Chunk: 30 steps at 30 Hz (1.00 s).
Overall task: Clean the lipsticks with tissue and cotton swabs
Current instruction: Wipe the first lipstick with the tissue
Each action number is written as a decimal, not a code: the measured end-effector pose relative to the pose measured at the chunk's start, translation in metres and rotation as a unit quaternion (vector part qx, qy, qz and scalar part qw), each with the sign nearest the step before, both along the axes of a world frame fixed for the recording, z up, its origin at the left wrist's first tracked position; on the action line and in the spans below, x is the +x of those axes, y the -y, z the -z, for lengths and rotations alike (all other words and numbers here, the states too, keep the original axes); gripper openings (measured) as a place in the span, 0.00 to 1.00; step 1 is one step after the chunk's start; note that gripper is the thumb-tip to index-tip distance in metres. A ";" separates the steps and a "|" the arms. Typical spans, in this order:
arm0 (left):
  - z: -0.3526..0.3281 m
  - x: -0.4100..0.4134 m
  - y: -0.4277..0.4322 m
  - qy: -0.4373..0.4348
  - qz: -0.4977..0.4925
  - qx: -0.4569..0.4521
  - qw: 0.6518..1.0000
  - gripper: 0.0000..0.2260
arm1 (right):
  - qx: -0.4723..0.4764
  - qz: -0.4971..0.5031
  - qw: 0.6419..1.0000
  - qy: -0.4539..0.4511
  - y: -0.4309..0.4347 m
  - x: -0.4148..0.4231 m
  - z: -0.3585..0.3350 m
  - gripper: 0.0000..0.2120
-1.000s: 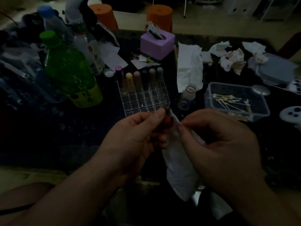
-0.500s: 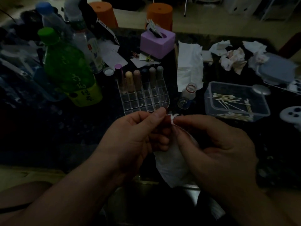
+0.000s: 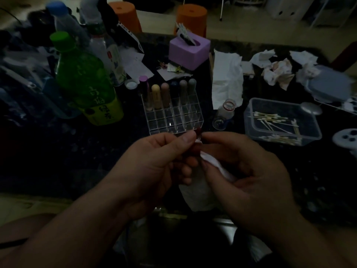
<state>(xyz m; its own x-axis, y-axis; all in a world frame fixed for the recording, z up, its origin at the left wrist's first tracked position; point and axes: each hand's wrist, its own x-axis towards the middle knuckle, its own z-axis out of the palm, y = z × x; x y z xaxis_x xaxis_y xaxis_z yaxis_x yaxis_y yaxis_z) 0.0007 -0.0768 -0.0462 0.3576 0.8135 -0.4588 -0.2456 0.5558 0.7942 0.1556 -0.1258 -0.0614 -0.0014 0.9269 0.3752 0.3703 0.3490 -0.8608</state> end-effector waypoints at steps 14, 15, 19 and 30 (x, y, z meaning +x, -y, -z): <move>0.029 -0.012 -0.001 -0.203 0.004 0.543 0.815 0.09 | -0.335 -0.015 0.844 -0.420 -0.003 0.003 -0.026 0.25; 0.026 -0.014 -0.006 -0.205 0.030 0.503 0.839 0.11 | -0.335 -0.021 0.838 -0.430 -0.002 0.004 -0.026 0.24; 0.018 -0.009 -0.009 -0.271 0.083 0.490 0.825 0.12 | -0.297 -0.014 0.885 -0.359 -0.002 0.008 -0.022 0.22; 0.007 0.002 -0.005 -0.067 0.217 -0.041 0.973 0.27 | -0.096 0.036 0.994 -0.047 0.005 0.012 -0.012 0.21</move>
